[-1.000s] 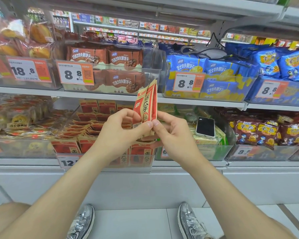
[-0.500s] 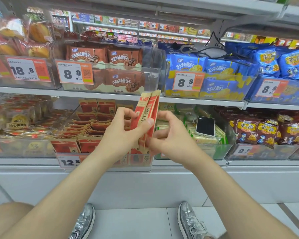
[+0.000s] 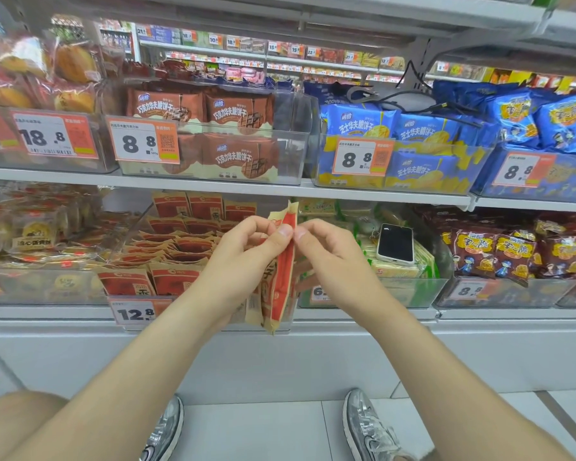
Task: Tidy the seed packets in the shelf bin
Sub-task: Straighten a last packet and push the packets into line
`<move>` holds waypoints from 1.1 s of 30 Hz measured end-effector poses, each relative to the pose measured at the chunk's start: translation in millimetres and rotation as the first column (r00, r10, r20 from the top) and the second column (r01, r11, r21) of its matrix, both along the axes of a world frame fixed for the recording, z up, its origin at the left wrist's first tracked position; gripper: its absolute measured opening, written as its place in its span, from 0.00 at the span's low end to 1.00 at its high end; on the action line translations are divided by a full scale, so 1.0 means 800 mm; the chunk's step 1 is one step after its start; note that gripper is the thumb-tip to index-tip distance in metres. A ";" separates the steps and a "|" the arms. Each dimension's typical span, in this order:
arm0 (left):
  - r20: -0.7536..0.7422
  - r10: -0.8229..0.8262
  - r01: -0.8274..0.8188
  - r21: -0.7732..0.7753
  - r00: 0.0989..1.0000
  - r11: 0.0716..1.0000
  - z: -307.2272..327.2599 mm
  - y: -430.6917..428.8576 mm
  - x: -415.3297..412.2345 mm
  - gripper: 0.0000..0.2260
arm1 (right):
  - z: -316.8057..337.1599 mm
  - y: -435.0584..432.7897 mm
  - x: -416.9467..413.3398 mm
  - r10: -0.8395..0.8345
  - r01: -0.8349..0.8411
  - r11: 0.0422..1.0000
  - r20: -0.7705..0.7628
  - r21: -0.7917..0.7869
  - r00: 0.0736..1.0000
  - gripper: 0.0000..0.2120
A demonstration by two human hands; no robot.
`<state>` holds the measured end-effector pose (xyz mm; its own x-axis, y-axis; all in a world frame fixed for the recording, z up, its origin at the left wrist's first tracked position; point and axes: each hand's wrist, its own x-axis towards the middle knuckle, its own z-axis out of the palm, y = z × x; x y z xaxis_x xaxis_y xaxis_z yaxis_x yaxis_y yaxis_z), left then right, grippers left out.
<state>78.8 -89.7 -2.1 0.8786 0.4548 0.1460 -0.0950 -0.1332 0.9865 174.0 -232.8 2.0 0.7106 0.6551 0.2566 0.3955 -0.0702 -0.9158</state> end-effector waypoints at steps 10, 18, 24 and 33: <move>-0.040 -0.082 0.079 -0.064 0.996 0.995 -0.001 -0.005 0.004 0.10 | 0.009 0.002 -0.003 -0.035 0.059 0.989 -0.171 0.137 0.985 0.08; -0.013 -0.062 0.060 -0.088 0.998 0.994 0.006 -0.008 -0.001 0.17 | 0.015 -0.002 -0.007 -0.003 0.066 0.974 -0.276 0.218 0.961 0.09; -0.071 0.154 -0.167 -0.261 0.986 0.951 0.011 -0.006 0.001 0.29 | 0.019 -0.003 -0.013 0.038 -0.004 0.988 -0.216 0.157 0.976 0.11; -0.160 0.159 -0.207 -0.349 0.974 0.914 0.018 0.001 -0.007 0.21 | 0.015 0.004 -0.021 0.121 -0.100 0.992 -0.312 0.081 0.942 0.10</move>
